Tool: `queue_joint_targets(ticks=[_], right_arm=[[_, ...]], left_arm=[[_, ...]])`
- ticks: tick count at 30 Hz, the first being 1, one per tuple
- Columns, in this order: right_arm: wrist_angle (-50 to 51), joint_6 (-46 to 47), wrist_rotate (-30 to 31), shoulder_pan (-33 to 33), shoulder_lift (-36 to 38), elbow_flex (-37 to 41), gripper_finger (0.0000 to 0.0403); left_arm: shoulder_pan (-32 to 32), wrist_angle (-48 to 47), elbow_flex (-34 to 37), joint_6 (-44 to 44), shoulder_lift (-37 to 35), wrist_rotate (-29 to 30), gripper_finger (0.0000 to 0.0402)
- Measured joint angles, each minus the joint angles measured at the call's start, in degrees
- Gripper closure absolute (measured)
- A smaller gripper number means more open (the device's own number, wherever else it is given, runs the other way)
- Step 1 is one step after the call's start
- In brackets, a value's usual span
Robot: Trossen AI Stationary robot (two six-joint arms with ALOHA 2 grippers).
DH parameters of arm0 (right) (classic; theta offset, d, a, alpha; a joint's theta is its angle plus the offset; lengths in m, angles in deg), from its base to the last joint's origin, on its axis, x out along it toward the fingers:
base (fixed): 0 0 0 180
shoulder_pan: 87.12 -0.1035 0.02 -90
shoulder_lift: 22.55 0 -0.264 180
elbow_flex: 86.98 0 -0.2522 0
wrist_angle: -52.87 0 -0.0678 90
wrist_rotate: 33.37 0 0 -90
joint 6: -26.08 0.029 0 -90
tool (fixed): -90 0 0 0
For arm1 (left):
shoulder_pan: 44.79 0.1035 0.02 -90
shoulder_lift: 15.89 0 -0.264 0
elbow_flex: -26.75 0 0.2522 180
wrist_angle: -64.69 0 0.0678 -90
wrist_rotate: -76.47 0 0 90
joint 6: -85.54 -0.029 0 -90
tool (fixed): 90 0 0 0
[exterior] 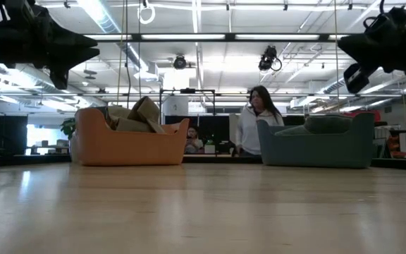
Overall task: Pick & Place hat
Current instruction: Return to Home Position
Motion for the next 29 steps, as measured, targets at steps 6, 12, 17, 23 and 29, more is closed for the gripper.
queue_joint_targets(ticks=[6,12,17,23,29], right_arm=[[4.44,-0.21,-0.19,0.0,-0.06,-0.02,0.0365],[4.3,-0.41,0.16,-0.02,-0.06,-0.02,0.0365],[4.33,-0.44,2.82,0.0,-0.06,-0.02,0.0365],[4.33,-0.44,2.79,0.0,-0.06,-0.02,0.0365],[4.33,-0.44,2.8,0.0,-0.06,-0.02,0.0365]], left_arm=[[0.0,0.0,0.0,1.48,0.0,0.02,0.0303],[0.0,-0.02,0.0,0.93,0.0,0.02,0.0303],[0.0,-0.59,0.0,0.93,0.0,0.01,0.0303],[0.0,-0.74,0.0,1.02,0.0,0.0,0.0303],[0.0,-0.74,0.02,1.02,0.0,-0.01,0.0303]])
